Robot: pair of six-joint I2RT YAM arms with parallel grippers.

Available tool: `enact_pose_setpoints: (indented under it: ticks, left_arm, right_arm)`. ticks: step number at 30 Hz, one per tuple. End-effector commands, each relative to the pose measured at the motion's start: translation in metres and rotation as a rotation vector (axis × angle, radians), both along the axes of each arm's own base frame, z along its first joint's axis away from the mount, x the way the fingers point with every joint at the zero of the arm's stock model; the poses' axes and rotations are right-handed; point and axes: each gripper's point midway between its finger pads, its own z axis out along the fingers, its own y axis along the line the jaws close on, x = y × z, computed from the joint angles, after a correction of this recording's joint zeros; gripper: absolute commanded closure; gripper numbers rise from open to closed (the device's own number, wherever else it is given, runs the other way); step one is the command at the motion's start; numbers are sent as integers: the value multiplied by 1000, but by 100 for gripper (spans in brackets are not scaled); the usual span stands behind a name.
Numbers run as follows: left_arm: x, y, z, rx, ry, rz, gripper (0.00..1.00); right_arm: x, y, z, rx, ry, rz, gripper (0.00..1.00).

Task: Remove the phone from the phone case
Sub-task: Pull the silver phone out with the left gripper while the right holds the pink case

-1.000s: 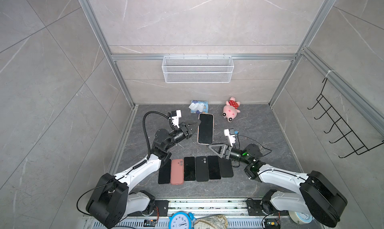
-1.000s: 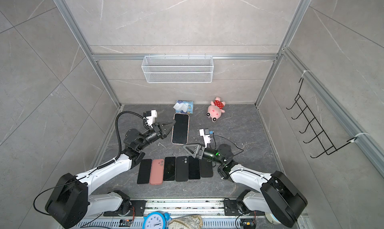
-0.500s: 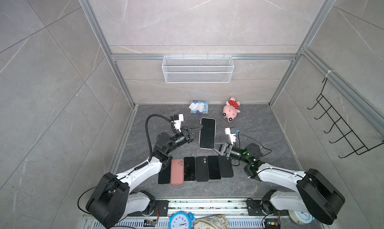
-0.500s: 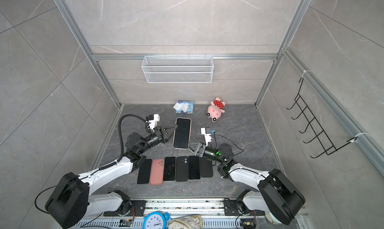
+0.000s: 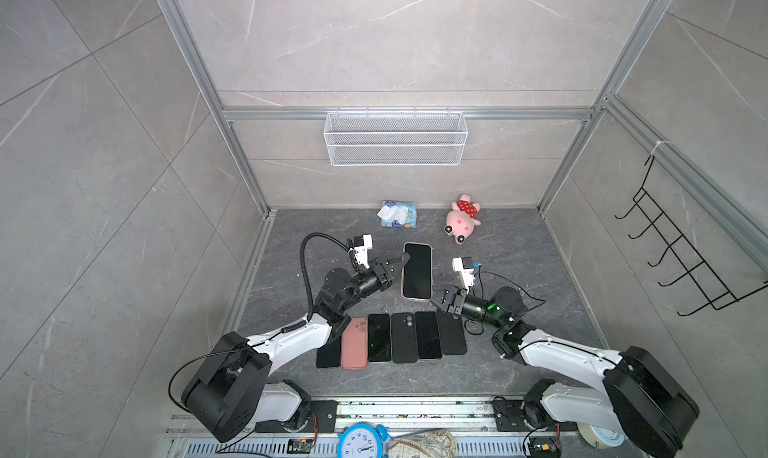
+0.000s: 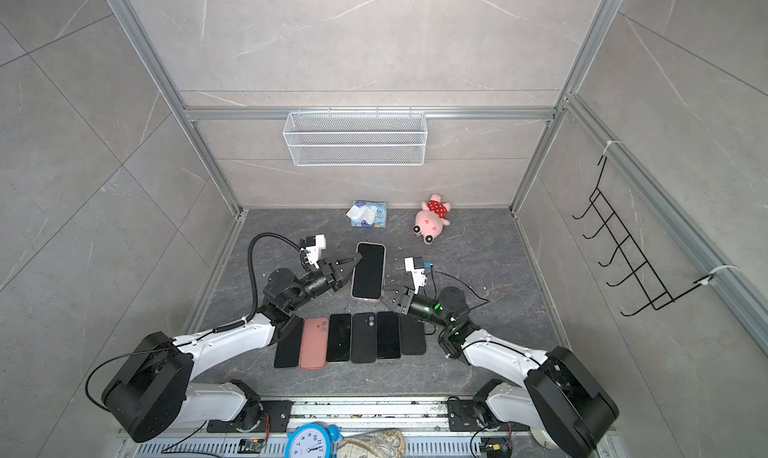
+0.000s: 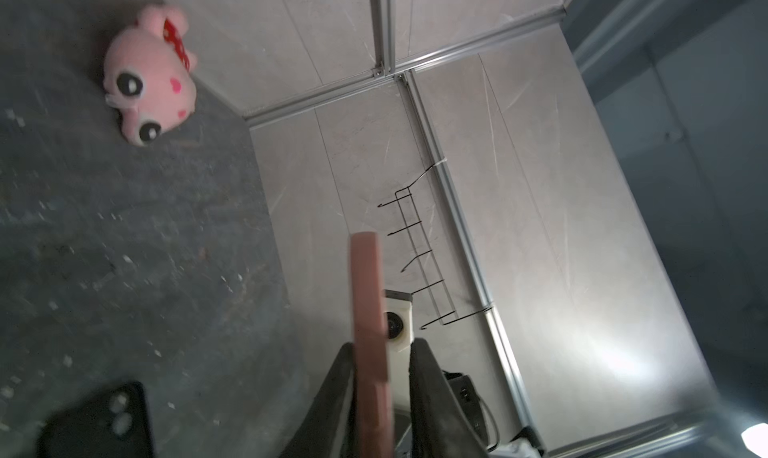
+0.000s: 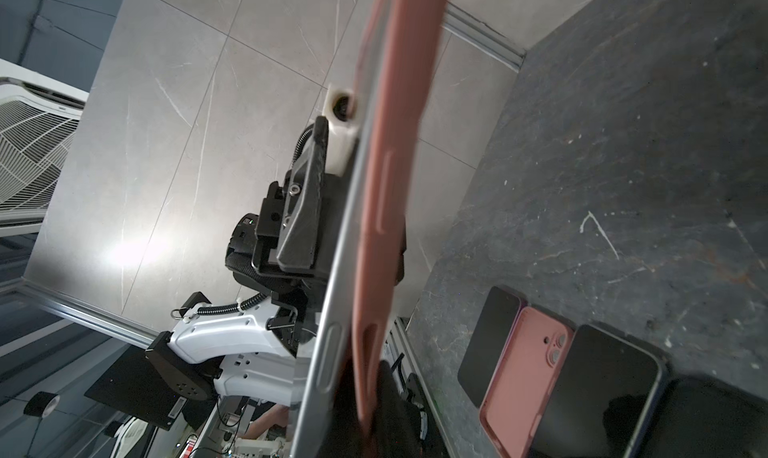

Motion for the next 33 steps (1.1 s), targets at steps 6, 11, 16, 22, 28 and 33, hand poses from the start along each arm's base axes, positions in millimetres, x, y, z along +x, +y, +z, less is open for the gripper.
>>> enact_pose_setpoints:
  ticks: [6, 11, 16, 22, 28, 33]
  left_arm:
    - [-6, -11, -36, 154, -8, -3, 33]
    - [-9, -4, -44, 261, -36, 24, 28]
    - [-21, 9, -44, 442, -124, 54, 26]
    - [-56, -8, -37, 712, -328, -39, 26]
    - [-85, -19, -51, 961, -497, -104, 26]
    - [-94, -26, -60, 1114, -590, -106, 26]
  right_arm:
    - [-7, -13, -11, -182, 5, -51, 100]
    - [-9, -18, -20, -252, 25, -65, 100]
    - [-10, -23, -23, -309, 34, -76, 100]
    - [-8, -23, -27, -354, 49, -75, 100]
    - [-8, -23, -27, -366, 55, -77, 100]
    - [-7, -21, -26, -365, 60, -67, 100]
